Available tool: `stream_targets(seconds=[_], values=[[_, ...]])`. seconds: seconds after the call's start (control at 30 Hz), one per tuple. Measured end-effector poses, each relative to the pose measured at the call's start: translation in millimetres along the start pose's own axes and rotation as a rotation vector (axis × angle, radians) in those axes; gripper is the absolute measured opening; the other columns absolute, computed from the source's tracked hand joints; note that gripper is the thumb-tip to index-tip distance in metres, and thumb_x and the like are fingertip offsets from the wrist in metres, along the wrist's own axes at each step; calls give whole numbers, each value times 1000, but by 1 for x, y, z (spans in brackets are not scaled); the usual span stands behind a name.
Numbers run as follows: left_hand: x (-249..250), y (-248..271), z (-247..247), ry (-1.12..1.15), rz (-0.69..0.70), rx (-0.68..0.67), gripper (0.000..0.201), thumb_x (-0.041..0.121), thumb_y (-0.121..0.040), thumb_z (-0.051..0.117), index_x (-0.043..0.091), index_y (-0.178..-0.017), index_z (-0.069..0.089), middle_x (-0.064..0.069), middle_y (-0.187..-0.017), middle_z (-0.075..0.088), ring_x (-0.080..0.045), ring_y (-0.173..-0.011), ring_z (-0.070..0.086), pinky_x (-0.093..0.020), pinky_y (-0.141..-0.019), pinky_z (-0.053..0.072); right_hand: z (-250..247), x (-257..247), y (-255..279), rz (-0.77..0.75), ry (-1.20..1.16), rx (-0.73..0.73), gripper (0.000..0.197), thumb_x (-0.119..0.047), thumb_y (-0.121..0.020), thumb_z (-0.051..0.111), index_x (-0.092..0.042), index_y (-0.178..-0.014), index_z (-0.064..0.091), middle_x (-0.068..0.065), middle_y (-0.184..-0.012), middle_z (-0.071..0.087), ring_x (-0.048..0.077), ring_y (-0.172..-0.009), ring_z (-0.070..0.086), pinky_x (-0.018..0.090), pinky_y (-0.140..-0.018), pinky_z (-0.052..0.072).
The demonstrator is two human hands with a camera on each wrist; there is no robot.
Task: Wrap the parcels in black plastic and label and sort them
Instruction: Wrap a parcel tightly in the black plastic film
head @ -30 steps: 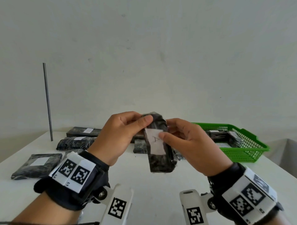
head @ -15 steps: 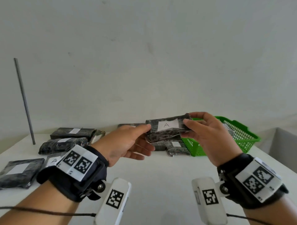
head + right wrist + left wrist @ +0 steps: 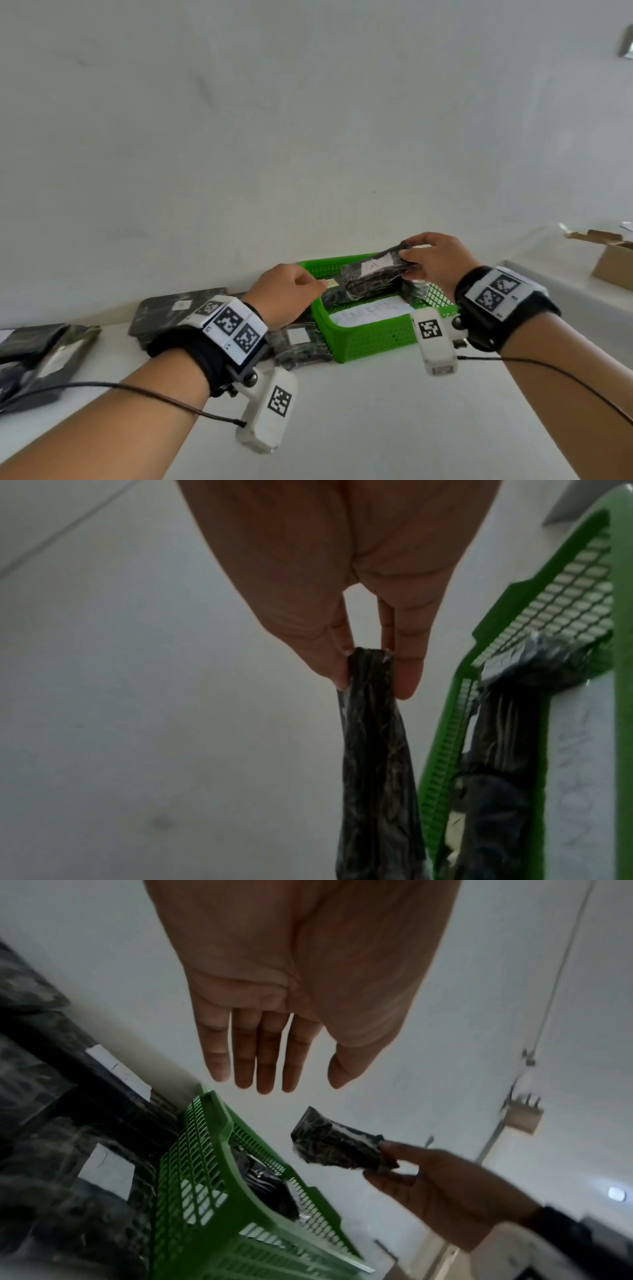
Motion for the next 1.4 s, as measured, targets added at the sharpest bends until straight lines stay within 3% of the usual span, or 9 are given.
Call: stream_targets(seconds=[0.17, 0.27, 0.33, 0.47, 0.7, 0.9, 1.03, 1.17, 1.4], values=[[3, -54, 32, -369, 140, -30, 41, 42, -106, 52, 15, -135, 57, -6, -144, 52, -22, -123, 54, -29, -97, 41, -12, 36, -60, 53, 414, 31, 16, -1, -95, 72, -12, -87, 65, 18, -97, 68, 31, -77, 70, 36, -63, 65], [-17, -73, 66, -505, 126, -233, 57, 49, -109, 37, 9, -149, 43, -10, -166, 28, -27, -154, 26, -42, -124, 26, -7, 50, -87, 151, 569, -49, 28, -19, -102, 67, -9, -128, 67, 10, -127, 68, 28, -115, 68, 38, -100, 58], [-36, -76, 87, -585, 86, -306, 56, 50, -110, 30, 13, -147, 48, -8, -173, 11, -27, -161, -1, -55, -128, 11, 5, 44, -90, 45, 1001, -148, 43, -37, -109, 54, -19, -148, 56, 1, -146, 60, 23, -140, 52, 31, -115, 43], [-50, -76, 99, -533, 88, -282, 45, 41, -111, 27, 29, -150, 46, 0, -174, -6, -19, -157, -26, -58, -128, 1, 17, 60, -117, -49, 1326, -260, 48, -45, -110, 47, -16, -145, 60, 4, -143, 64, 28, -140, 52, 36, -114, 44], [-46, -74, 97, -512, 73, -313, 47, 43, -112, 27, 30, -156, 38, 3, -173, -14, -16, -154, -32, -55, -127, 6, 13, 74, -146, 104, 1253, -261, 49, -48, -111, 44, -14, -140, 64, 9, -119, 72, 32, -108, 66, 33, -94, 52], [-47, -74, 97, -495, 69, -319, 47, 42, -112, 28, 28, -156, 36, 2, -172, -15, -15, -153, -34, -51, -128, 12, 11, 76, -145, 231, 998, -332, 43, 3, -94, 70, 10, -135, 59, 15, -120, 63, 18, -77, 62, 17, -49, 55], [-47, -75, 98, -494, 59, -320, 46, 41, -112, 29, 29, -156, 36, 1, -172, -17, -16, -153, -34, -50, -128, 10, 19, 55, -143, 92, 1099, -266, 39, -9, -87, 78, -1, -124, 70, 14, -116, 72, 28, -97, 74, 35, -78, 65], [-46, -76, 98, -486, 66, -307, 46, 39, -112, 30, 29, -157, 35, 0, -172, -17, -16, -154, -34, -46, -128, 8, 51, 57, -112, 170, 1235, -598, 34, -20, -100, 71, -9, -132, 70, 16, -122, 74, 32, -111, 73, 46, -98, 61], [-45, -76, 98, -467, 76, -298, 47, 40, -111, 32, 29, -157, 36, 0, -172, -16, -17, -153, -34, -46, -128, 4, 87, 64, -92, 159, 1496, -802, 56, -31, -96, 76, -23, -149, 59, 10, -139, 63, 23, -87, 72, 37, -97, 59]])
Point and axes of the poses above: each hand's wrist, its own y-axis away from the middle knuckle, its own z-axis out of the palm, x = y × z, the point moved 6 cm from there along -y, towards the middle knuckle
